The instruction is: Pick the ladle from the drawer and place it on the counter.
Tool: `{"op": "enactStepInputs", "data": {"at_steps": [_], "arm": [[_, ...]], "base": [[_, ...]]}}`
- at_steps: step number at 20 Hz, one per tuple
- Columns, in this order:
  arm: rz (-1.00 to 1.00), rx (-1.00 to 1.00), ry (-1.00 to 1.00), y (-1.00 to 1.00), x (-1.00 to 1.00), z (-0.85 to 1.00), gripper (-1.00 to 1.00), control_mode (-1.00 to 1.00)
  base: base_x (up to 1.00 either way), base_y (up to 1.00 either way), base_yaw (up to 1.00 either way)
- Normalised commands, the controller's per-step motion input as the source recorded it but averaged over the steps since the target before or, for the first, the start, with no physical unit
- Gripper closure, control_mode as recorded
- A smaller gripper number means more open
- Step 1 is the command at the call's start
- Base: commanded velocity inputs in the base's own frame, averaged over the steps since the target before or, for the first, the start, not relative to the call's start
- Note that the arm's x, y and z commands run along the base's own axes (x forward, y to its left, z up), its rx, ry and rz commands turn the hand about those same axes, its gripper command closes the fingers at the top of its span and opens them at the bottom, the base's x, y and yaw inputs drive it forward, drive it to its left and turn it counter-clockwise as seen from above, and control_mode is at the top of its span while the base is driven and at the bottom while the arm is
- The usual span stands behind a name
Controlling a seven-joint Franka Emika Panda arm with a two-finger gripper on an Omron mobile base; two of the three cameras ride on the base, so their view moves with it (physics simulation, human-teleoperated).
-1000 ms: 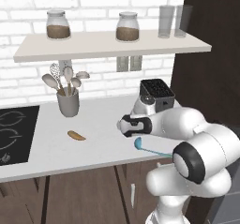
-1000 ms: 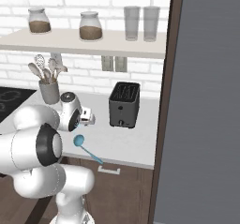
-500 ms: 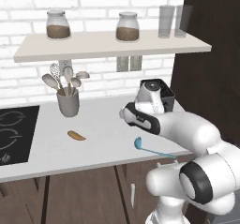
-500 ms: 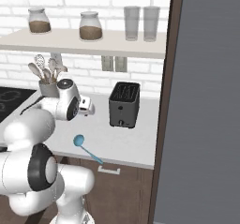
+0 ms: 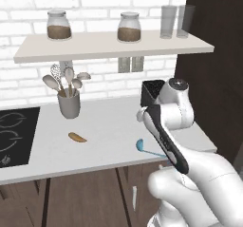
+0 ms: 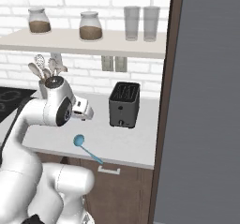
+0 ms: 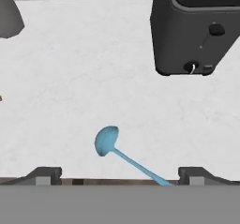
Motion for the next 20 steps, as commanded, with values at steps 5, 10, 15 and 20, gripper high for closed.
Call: {"op": "enactStepInputs", "data": {"at_steps": [5,10,15,20], "arm": [[-0.02,0.00,0.00,-0.08,-1.00,0.28,-1.00,-1.00],[0.00,0.00,0.00,0.00,-0.88,0.46,-1.00,-1.00],[0.00,0.00,0.00,0.00,-0.21,0.69,-1.00,-1.00],[0.00,0.00,0.00,-0.04,-0.25,0.36,-1.00,-1.00]], "base": [[0.00,0.00,0.00],[0.00,0.00,0.00],[0.00,0.00,0.00],[0.00,0.00,0.00]]}}
